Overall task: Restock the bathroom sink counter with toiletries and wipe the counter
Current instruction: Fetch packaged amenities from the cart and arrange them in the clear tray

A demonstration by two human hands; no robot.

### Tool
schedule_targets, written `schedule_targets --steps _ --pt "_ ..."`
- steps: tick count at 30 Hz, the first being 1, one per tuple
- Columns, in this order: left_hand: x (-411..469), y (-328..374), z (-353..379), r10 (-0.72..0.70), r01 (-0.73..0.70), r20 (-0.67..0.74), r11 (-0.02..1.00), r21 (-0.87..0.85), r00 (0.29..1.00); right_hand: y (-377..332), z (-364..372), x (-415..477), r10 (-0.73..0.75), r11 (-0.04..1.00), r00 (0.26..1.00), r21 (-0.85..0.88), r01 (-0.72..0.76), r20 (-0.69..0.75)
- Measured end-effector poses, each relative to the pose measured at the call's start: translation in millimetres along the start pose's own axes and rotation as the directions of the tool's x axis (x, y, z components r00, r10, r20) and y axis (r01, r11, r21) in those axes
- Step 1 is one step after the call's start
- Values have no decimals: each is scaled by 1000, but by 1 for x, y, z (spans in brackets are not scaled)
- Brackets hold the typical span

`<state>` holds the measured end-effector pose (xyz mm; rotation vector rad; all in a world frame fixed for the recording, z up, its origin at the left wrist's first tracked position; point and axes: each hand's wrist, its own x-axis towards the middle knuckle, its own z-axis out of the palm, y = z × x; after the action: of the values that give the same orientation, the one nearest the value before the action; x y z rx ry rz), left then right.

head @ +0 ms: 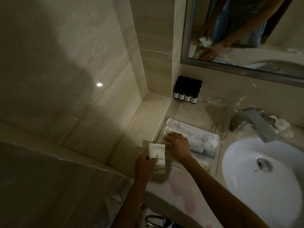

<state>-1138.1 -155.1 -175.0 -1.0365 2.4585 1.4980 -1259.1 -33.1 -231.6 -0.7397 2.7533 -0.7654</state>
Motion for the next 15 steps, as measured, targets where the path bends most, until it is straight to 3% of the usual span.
schedule_targets --steps 2,6,8,10,12,15 --pt "-1 1 0 22 -22 6 1000 4 1000 -1 -7 0 -26 999 999 27 27 -28" --pt "-2 1 -1 20 -19 21 1000 -17 1000 0 -30 -12 -63 988 968 120 95 -244" --pt "-1 1 0 11 -10 26 999 -53 1000 -2 -40 -22 35 950 981 310 26 -189" --pt "-2 3 2 8 -3 44 994 -110 999 -7 -46 -33 111 861 993 501 -82 -28" --pt "-4 7 5 4 6 59 984 -176 998 -12 -46 -43 97 800 993 588 -115 61" --pt "-6 9 12 28 -5 80 964 -267 996 -14 -40 -57 73 772 994 626 -107 79"
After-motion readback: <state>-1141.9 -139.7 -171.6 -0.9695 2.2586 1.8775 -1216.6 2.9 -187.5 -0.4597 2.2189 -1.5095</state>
